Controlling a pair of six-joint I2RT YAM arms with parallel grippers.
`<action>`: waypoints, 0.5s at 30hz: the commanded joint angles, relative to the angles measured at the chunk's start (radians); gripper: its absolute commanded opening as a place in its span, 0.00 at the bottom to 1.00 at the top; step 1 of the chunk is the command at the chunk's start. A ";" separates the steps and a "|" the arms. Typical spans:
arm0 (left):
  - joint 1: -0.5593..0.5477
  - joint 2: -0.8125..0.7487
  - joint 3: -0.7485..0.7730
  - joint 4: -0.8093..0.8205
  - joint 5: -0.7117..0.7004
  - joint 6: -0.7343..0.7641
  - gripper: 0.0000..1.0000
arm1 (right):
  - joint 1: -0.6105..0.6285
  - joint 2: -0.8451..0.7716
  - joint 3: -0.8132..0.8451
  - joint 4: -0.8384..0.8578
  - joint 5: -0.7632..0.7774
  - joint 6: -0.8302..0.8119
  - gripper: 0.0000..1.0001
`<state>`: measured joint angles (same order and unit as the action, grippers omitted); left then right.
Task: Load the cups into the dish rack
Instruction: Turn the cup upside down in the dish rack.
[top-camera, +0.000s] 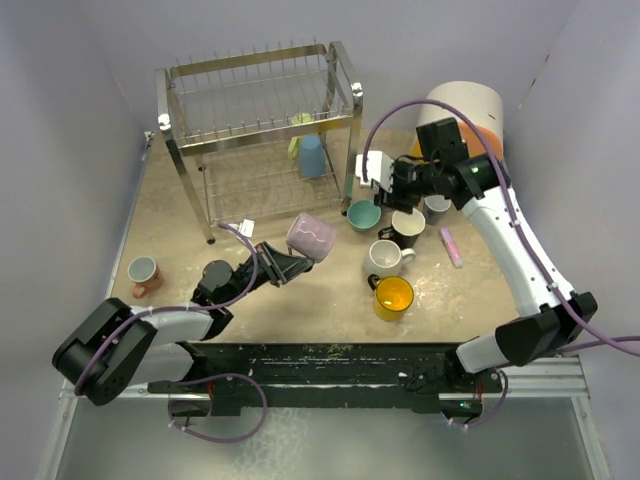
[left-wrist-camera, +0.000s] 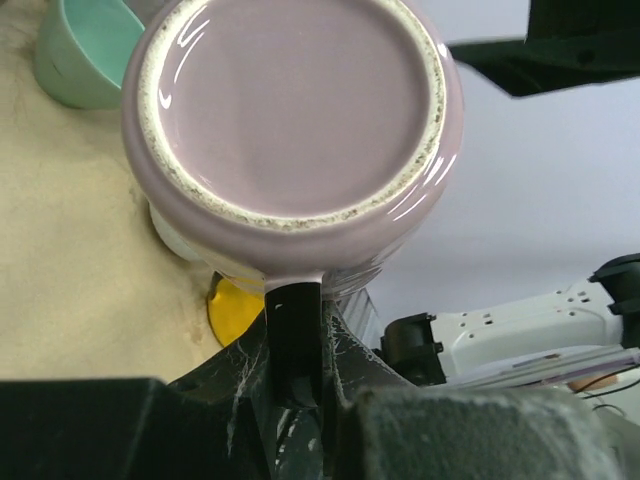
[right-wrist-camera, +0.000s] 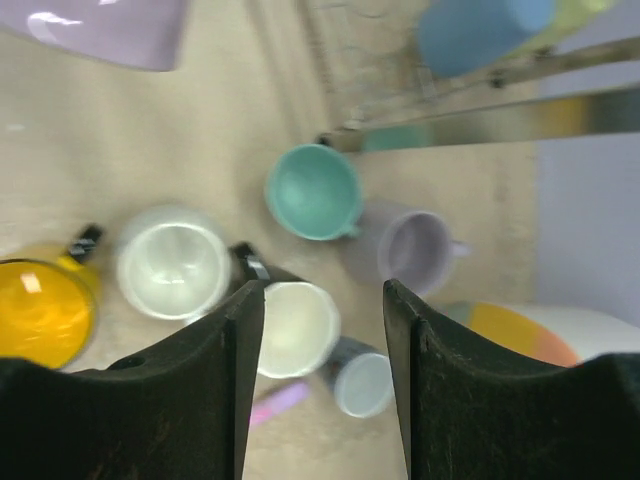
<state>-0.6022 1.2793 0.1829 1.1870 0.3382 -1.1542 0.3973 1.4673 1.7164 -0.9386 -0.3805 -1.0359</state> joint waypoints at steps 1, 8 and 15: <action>0.005 -0.119 0.049 -0.037 -0.043 0.162 0.00 | 0.007 -0.096 -0.164 0.051 -0.241 0.113 0.54; 0.005 -0.183 0.141 -0.209 -0.087 0.309 0.00 | -0.069 -0.274 -0.487 0.547 -0.429 0.350 0.55; 0.004 -0.139 0.221 -0.272 -0.145 0.445 0.00 | -0.228 -0.255 -0.531 0.489 -0.623 0.353 0.55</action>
<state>-0.6022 1.1358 0.3126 0.8528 0.2485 -0.8410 0.1989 1.2228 1.2270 -0.5148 -0.8341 -0.7380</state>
